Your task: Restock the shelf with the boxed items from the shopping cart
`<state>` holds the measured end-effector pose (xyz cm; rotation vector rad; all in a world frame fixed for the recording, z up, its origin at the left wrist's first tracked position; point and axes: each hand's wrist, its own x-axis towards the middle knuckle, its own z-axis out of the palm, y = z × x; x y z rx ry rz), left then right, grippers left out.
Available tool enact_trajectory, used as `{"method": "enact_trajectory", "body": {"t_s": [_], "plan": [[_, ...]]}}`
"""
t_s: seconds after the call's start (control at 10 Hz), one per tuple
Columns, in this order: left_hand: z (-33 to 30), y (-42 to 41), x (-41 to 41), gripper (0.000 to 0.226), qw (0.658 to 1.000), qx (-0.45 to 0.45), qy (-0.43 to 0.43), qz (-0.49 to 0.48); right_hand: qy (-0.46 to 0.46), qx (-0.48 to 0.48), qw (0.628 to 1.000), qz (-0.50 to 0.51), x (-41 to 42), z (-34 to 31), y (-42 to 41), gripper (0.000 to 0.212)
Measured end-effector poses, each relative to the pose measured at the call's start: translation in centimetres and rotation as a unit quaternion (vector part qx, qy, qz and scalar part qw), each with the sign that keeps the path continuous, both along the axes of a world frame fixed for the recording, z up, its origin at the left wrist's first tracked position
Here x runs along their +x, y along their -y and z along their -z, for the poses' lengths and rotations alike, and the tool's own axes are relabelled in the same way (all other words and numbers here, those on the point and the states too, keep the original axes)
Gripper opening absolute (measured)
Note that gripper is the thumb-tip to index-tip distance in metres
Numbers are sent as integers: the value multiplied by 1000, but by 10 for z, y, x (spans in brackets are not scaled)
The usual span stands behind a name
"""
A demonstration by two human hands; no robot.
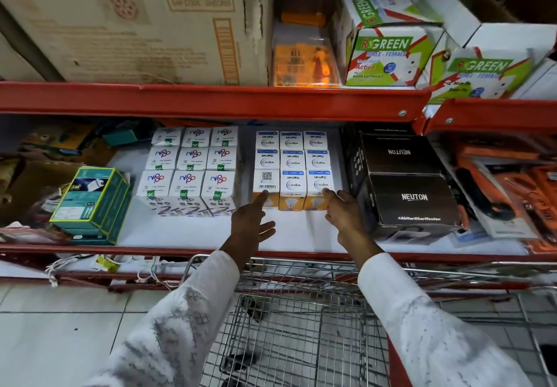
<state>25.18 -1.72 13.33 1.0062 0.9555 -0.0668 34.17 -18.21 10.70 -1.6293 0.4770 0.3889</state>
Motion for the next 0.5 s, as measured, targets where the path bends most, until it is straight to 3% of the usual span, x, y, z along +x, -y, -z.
{"method": "enact_trajectory", "body": {"t_s": [0.1,0.2,0.3,0.4,0.5], "plan": [[-18,-8,-30,33,999,-26,29,28,50,-22,994,96,-26,-21,-14,41],[-32,-31,-62,17,999,11,38,-5,101,-32,985,135,-57,-37,-39,21],[-36,-69,-89,29,984,156,15,-90,56,19,996,65,-75,-42,-73,6],[-35,-117,-105,35,959,230,1,-167,-23,82,995,-47,-86,-48,-109,3],[-33,-158,-108,39,971,163,19,-176,-85,171,978,-84,-93,-53,-141,20]]}}
